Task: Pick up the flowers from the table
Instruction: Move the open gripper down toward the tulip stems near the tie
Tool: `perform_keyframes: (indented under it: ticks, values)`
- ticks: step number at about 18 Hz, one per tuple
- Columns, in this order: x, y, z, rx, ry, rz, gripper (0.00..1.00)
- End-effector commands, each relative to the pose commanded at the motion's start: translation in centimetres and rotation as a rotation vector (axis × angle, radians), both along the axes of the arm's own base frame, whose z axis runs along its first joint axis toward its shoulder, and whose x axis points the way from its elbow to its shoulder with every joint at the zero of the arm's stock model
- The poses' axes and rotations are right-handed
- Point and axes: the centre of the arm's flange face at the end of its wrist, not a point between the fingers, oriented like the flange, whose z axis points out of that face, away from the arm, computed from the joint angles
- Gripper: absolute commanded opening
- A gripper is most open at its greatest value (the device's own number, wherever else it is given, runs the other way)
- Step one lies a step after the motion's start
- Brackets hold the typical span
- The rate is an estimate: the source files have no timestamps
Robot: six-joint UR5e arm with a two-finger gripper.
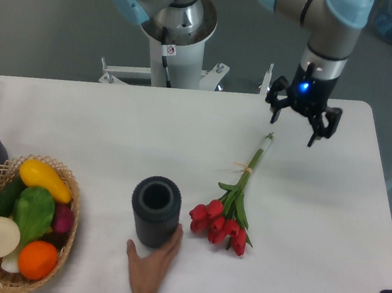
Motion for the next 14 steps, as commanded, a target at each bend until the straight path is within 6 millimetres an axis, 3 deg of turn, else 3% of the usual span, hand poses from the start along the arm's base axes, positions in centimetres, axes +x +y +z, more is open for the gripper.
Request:
perform_keyframes:
  ticks: [2, 4, 9, 14]
  values:
    - [-0.1, -0.2, -1.0, -0.001, -0.026, 0.006, 1.00]
    - [-0.6, 0.5, -3.5, -0.007, -0.077, 0.011, 1.00]
    - [-0.7, 2.3, -6.8, 0.079, -0.171, 0.017, 1.00]
    - [-0.5, 3.9, -8.9, 0.071, -0.177, -0.017, 1.00]
